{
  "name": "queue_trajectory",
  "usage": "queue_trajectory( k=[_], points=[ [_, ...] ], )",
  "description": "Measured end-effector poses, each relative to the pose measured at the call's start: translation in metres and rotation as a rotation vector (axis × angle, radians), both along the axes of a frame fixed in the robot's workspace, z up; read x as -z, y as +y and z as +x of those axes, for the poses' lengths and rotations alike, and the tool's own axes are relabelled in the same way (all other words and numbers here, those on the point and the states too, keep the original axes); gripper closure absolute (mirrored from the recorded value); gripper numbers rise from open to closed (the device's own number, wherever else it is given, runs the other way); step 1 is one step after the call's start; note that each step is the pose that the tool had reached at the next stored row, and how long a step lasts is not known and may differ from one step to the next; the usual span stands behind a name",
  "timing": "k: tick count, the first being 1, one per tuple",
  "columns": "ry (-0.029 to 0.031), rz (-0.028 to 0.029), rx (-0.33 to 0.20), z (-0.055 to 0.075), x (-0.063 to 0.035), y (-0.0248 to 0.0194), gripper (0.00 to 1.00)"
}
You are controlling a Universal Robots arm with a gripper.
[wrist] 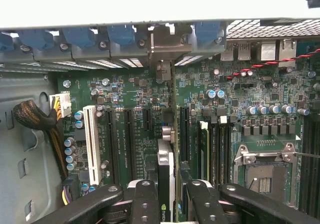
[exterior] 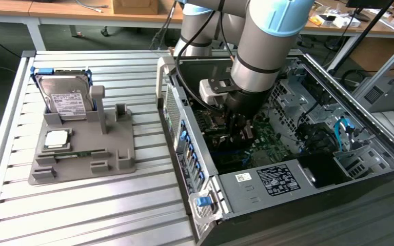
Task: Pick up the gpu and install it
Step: 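Insert the gpu into the slot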
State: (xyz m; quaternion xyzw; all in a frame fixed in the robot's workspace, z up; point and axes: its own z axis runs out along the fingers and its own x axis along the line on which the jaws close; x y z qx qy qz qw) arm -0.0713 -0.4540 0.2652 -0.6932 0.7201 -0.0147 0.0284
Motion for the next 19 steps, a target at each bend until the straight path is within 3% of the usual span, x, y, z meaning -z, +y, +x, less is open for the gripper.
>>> queue_trajectory(
  k=[2, 5, 19],
  points=[
    [0.0001, -0.0056, 0.000, 0.0000, 0.0000, 0.0002, 0.73],
    [0.0002, -0.0087, 0.000, 0.0000, 0.0004, 0.0004, 0.73],
    [0.0000, -0.0091, -0.038, 0.0003, 0.0019, 0.0007, 0.73]
  ],
)
